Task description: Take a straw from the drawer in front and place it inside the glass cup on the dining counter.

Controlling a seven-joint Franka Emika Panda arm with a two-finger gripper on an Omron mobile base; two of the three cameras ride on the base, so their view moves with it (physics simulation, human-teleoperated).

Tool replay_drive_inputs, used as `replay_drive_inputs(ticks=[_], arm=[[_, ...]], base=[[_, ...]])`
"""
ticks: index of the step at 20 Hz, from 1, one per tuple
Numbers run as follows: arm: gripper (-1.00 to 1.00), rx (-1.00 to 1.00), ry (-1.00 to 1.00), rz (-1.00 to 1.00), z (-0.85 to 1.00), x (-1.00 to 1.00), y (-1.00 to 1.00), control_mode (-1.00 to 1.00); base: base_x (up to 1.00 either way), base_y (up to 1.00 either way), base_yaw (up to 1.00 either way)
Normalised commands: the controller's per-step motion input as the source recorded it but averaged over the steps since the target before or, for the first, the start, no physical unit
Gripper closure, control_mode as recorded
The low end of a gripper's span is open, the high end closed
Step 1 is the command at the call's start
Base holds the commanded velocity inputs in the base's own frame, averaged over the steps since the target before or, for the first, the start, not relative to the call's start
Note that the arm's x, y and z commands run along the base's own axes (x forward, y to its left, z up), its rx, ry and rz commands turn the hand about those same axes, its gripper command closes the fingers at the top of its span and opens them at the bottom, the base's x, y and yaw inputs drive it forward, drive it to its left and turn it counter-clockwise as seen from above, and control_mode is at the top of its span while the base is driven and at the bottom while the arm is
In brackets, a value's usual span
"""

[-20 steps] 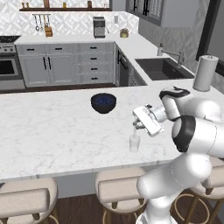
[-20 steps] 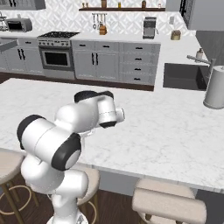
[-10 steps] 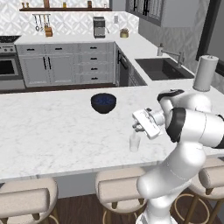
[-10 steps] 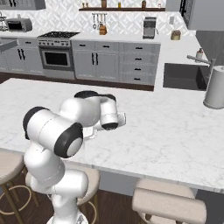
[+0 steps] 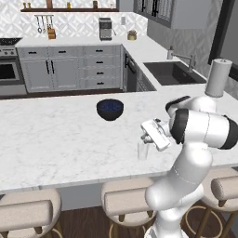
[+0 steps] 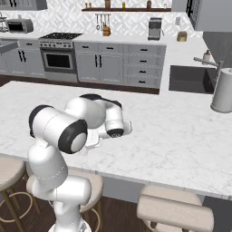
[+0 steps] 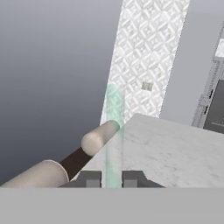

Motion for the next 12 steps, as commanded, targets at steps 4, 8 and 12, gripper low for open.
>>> replay_drive_inputs(ticks=[4,8,12], arm=[[1.0,0.0,0.0,0.0,-0.12,-0.27,0.0,-1.0],[1.0,0.0,0.0,0.0,-0.05,-0.26,0.0,-1.0],[-1.0,0.0,0.0,0.0,-0.11,-0.01,0.0,-1.0]], base=[[0.0,0.0,0.0],[0.0,0.0,0.0],[0.0,0.0,0.0]])
